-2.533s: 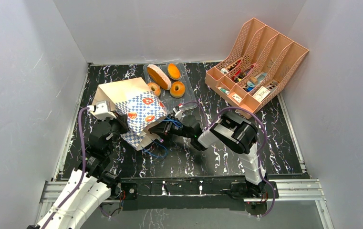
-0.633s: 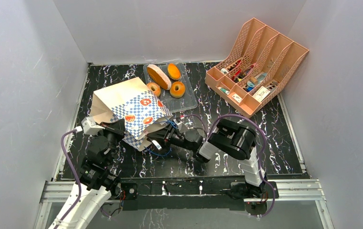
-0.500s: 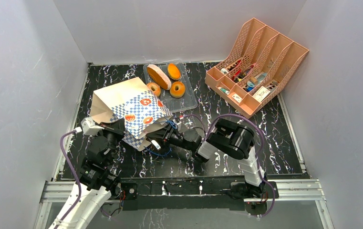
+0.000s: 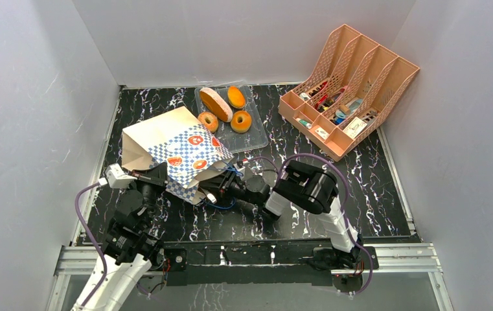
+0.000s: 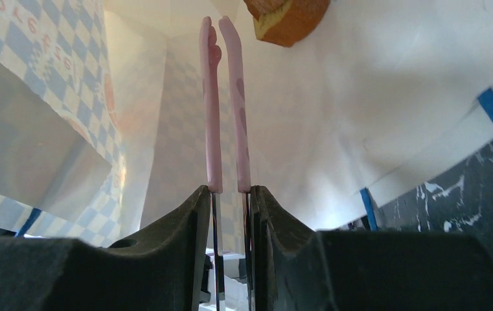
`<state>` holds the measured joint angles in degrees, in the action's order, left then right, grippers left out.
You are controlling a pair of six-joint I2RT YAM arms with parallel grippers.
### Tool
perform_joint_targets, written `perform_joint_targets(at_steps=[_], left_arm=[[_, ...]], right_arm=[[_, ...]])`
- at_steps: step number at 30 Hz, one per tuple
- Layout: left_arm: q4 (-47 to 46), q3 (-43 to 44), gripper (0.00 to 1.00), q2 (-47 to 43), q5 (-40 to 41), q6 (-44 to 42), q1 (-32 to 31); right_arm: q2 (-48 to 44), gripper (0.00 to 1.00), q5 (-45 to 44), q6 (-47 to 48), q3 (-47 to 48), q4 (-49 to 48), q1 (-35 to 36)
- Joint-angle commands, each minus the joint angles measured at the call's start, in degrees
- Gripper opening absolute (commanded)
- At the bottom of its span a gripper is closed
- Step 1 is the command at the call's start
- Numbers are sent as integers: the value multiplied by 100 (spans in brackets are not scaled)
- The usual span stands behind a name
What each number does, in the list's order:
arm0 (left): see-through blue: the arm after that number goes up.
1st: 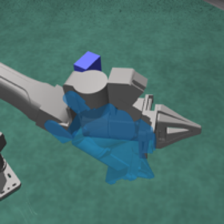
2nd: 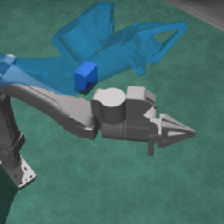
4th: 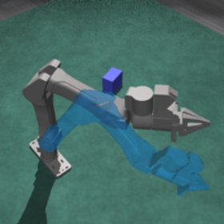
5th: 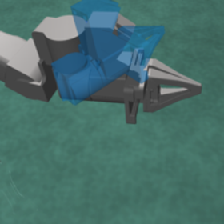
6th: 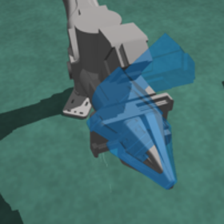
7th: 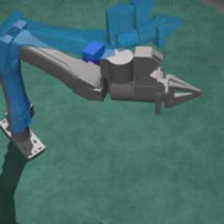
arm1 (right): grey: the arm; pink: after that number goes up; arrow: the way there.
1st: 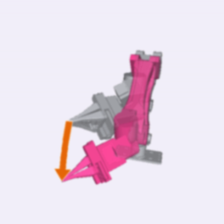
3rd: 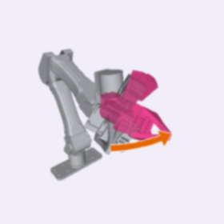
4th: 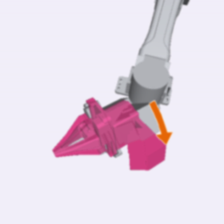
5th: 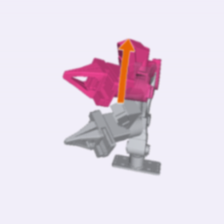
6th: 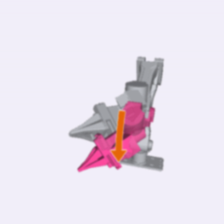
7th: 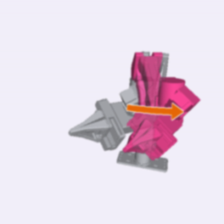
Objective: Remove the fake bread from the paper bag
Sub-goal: Take out the fake bread from the paper bag.
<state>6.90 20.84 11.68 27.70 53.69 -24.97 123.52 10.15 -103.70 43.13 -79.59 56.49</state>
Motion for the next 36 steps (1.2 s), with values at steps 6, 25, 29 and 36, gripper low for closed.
perform_joint_targets(at_steps=[6, 25, 29, 36], left_arm=[[191, 159, 0, -195, 49, 107, -26], [636, 579, 0, -49, -89, -121, -26], [623, 570, 0, -4, -115, -123, -23], [567, 553, 0, 51, -151, -131, -25]], right_arm=[[243, 26, -131, -25, 336, -304, -107], [737, 30, 219, 97, 591, -109, -325], [750, 30, 253, 109, 591, -85, -340], [710, 31, 292, 131, 530, -51, -358]])
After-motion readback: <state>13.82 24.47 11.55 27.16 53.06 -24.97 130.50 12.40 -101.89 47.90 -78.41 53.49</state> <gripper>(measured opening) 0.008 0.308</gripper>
